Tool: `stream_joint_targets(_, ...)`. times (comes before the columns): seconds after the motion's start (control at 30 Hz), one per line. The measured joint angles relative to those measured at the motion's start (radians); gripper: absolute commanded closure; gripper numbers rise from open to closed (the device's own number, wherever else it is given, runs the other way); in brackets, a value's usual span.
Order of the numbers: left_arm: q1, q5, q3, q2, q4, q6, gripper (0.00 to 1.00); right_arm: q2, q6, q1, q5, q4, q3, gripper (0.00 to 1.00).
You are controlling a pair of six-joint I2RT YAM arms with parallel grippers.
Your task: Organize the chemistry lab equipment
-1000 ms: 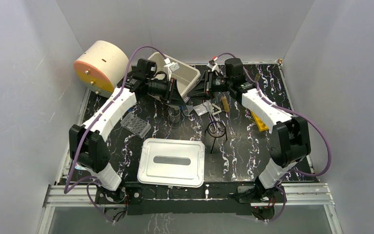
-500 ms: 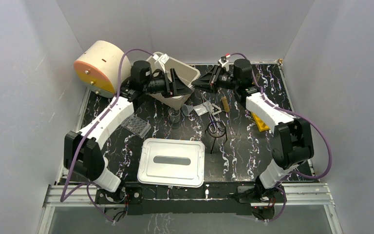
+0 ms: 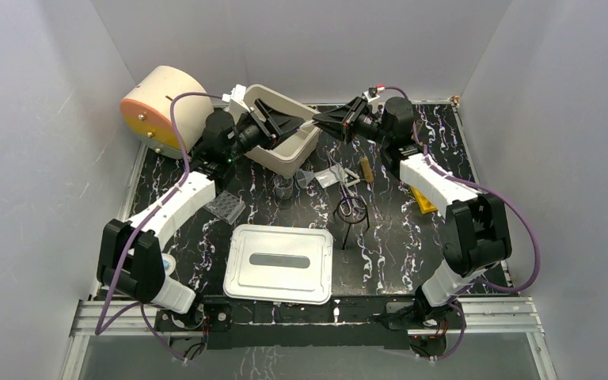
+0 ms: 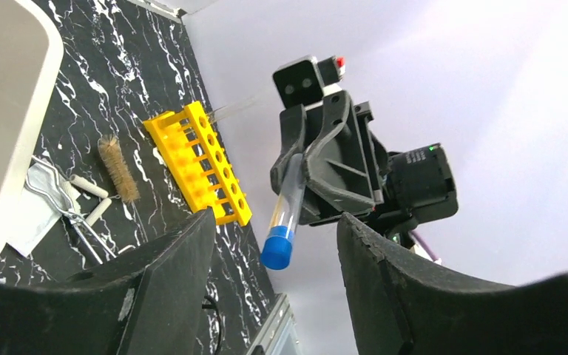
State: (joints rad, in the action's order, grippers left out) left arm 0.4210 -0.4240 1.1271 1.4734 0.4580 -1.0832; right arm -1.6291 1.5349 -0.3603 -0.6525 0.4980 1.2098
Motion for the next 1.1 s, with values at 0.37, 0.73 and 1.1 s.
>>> stream_joint_targets(0.37,0.000,0.032,-0.035,0.000,0.088,-0.080,0.66,0.007,0.085,0.000,0.074,-0.002,-0.045,0.79)
stream_joint_targets(0.73,0.005,0.031,-0.039,0.003,0.096,-0.061,0.77,0.020,0.095,0.000,0.102,-0.006,-0.049,0.79)
stream_joint_targets(1.1,0.015,0.009,-0.032,0.025,0.096,-0.035,0.83,0.032,0.088,0.000,0.104,-0.031,-0.049,0.79)
